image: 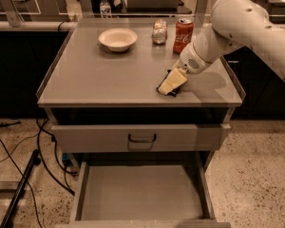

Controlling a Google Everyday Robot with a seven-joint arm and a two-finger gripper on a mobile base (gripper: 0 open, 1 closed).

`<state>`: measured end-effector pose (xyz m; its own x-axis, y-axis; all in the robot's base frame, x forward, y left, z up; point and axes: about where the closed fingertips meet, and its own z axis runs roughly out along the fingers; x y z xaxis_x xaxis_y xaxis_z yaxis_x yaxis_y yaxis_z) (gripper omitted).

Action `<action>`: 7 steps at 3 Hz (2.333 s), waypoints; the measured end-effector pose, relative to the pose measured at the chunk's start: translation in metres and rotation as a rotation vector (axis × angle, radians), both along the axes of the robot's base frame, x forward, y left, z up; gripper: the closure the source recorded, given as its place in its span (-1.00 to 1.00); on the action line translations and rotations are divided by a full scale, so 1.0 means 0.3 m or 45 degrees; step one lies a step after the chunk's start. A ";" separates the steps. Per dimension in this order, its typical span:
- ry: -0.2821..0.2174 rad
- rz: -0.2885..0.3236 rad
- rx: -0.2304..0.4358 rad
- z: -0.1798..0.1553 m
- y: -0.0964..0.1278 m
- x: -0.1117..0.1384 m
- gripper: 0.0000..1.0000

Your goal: Place rxbar blueberry into middle drawer

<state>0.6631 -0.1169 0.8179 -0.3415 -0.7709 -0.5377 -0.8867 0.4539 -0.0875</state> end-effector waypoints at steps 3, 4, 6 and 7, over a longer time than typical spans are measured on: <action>0.000 0.000 0.000 0.028 0.000 -0.001 1.00; 0.007 -0.003 0.008 0.088 -0.014 -0.069 1.00; -0.001 -0.008 0.042 0.201 -0.120 -0.425 1.00; -0.001 -0.004 0.042 0.202 -0.115 -0.424 1.00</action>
Offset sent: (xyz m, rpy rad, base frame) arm 0.0021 -0.0113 0.0109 -0.0228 -0.0175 -0.0100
